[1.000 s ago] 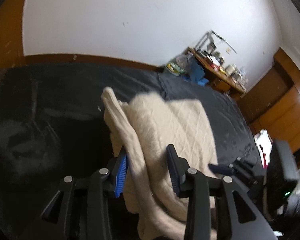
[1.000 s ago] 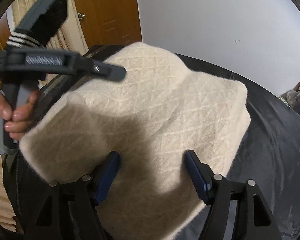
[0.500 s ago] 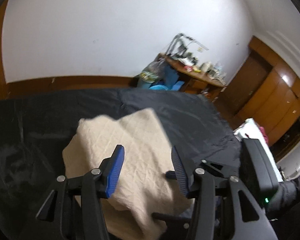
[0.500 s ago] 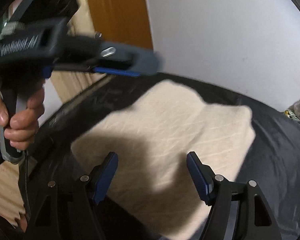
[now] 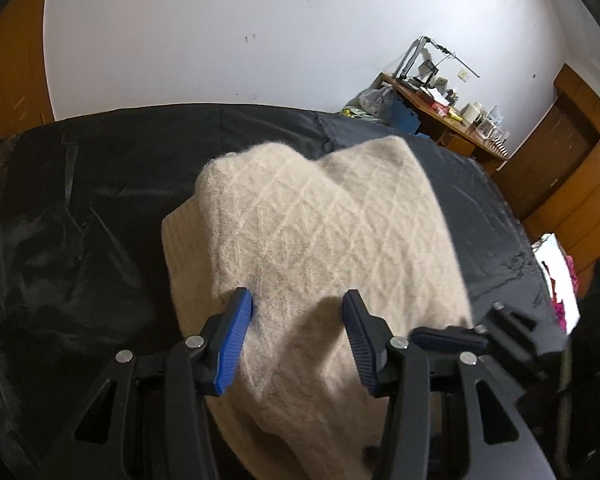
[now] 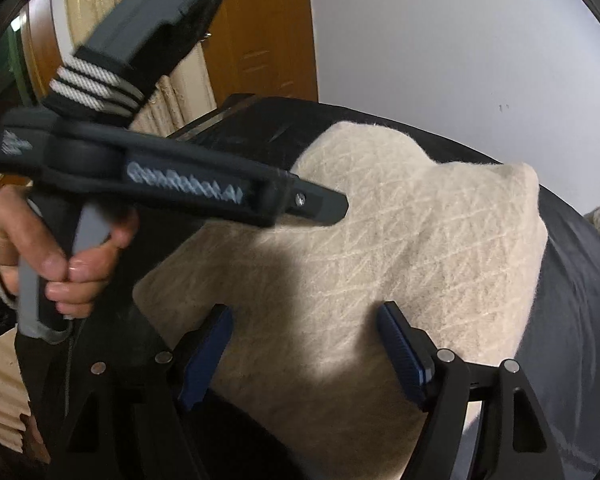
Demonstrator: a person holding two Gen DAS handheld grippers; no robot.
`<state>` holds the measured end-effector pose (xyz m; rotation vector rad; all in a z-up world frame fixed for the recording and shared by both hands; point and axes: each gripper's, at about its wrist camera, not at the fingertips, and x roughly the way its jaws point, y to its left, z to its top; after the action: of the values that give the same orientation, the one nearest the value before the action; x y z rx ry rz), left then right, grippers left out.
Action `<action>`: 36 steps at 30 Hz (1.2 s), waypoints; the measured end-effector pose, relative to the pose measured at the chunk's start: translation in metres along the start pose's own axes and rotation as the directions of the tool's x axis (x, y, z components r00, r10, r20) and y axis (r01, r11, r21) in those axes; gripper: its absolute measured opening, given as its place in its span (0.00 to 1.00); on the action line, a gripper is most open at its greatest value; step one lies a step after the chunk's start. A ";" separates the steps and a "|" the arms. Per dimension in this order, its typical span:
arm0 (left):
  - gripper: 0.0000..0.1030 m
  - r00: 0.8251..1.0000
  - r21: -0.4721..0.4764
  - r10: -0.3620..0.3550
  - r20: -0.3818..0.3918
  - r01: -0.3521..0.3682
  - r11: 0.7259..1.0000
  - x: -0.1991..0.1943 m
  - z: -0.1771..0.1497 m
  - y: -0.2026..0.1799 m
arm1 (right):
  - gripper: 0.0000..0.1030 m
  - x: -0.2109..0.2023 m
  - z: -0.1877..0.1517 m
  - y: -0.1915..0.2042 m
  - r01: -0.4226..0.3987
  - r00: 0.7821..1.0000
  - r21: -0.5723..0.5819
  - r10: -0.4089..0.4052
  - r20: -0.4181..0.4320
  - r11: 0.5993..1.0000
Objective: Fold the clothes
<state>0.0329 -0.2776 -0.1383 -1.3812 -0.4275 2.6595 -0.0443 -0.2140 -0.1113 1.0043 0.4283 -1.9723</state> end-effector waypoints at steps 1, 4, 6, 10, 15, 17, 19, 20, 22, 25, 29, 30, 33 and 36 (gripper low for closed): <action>0.51 1.000 0.005 0.005 0.002 -0.005 1.000 0.000 0.000 -0.003 | 0.75 -0.001 0.002 -0.003 -0.012 1.000 0.001 0.012 0.000 1.000; 0.50 1.000 -0.011 0.005 0.011 -0.004 1.000 0.001 -0.001 -0.002 | 0.75 -0.028 0.009 -0.020 -0.066 0.997 0.066 0.063 0.052 0.996; 0.50 1.000 -0.030 -0.004 0.017 0.005 1.000 0.002 -0.002 0.001 | 0.75 -0.047 0.014 -0.035 -0.067 0.993 0.119 0.055 0.103 0.991; 0.50 1.000 -0.025 -0.006 0.027 0.006 1.000 0.003 -0.005 -0.001 | 0.75 -0.046 0.030 -0.074 -0.040 0.991 0.176 0.017 0.133 0.984; 0.50 0.999 -0.027 -0.014 0.029 0.014 1.000 0.005 -0.004 0.000 | 0.75 -0.020 0.035 -0.073 -0.056 0.996 0.095 0.050 0.068 0.994; 0.50 0.999 -0.032 -0.018 0.029 0.018 0.999 0.007 -0.004 0.002 | 0.76 0.004 0.030 -0.086 -0.058 0.998 0.090 0.054 0.043 0.994; 0.50 0.999 -0.036 -0.018 0.029 0.019 0.999 0.008 -0.004 0.003 | 0.77 0.011 0.024 -0.081 -0.053 0.998 0.067 0.050 0.040 0.996; 0.50 0.999 -0.035 -0.016 0.030 0.017 0.999 0.009 -0.004 0.003 | 0.78 0.014 0.021 -0.079 -0.047 0.998 0.058 0.045 0.043 0.997; 0.50 0.999 -0.033 -0.014 0.033 0.015 0.999 0.009 -0.006 0.003 | 0.78 0.019 0.023 -0.081 -0.039 0.999 0.061 0.037 0.040 0.997; 0.50 0.999 -0.030 -0.020 0.030 0.021 0.999 0.009 -0.006 0.003 | 0.78 0.008 0.023 -0.078 -0.019 0.999 0.048 0.018 0.033 0.999; 0.51 0.999 -0.026 -0.021 0.026 0.021 0.999 0.008 -0.006 0.004 | 0.78 -0.018 0.028 -0.066 0.036 0.998 0.036 -0.038 0.043 0.999; 0.51 0.999 -0.032 -0.025 0.027 0.026 0.999 0.008 -0.006 0.006 | 0.78 -0.033 0.026 -0.059 0.025 0.997 0.032 -0.027 0.078 0.999; 0.51 0.999 -0.043 -0.026 0.032 0.028 0.999 0.008 -0.007 0.007 | 0.78 -0.053 0.011 -0.039 0.000 0.994 0.013 -0.002 0.113 1.000; 0.51 0.999 -0.036 -0.018 0.032 0.020 0.999 0.009 -0.007 0.004 | 0.78 -0.039 -0.005 -0.024 0.048 0.998 -0.053 -0.046 0.053 0.997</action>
<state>0.0335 -0.2778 -0.1499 -1.3399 -0.4922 2.6743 -0.0498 -0.1759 -0.0852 0.9143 0.4785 -2.0130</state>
